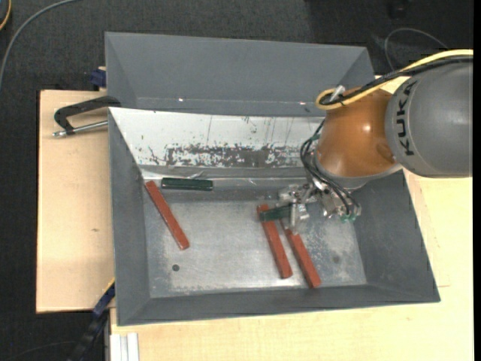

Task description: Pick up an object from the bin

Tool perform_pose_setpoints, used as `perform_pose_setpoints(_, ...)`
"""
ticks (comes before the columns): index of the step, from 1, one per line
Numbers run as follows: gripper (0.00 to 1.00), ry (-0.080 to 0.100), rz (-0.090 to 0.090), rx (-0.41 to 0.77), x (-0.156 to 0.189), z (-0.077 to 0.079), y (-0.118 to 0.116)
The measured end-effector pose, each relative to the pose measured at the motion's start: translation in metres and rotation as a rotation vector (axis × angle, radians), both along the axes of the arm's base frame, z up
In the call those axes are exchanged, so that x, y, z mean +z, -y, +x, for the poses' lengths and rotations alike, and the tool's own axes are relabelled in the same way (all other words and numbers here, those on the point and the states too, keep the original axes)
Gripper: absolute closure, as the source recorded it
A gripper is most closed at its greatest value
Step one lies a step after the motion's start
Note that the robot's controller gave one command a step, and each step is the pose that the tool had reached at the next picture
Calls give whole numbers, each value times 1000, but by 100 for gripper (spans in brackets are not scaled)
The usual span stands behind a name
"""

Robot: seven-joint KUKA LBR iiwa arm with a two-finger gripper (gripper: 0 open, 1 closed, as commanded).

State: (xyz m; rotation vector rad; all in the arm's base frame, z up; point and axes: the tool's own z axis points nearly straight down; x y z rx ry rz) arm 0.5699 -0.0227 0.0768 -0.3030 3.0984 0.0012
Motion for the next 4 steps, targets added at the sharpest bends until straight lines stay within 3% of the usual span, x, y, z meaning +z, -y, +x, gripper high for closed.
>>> perform_pose_setpoints(1,100,-11,-5,124,136,7,-18)
perform_pose_setpoints(2,0,-22,-4,122,131,5,-18)
perform_pose_setpoints(3,0,-29,-9,581,-8,10,-49)
perform_pose_setpoints(4,0,-23,-17,1095,-3,-17,-44)
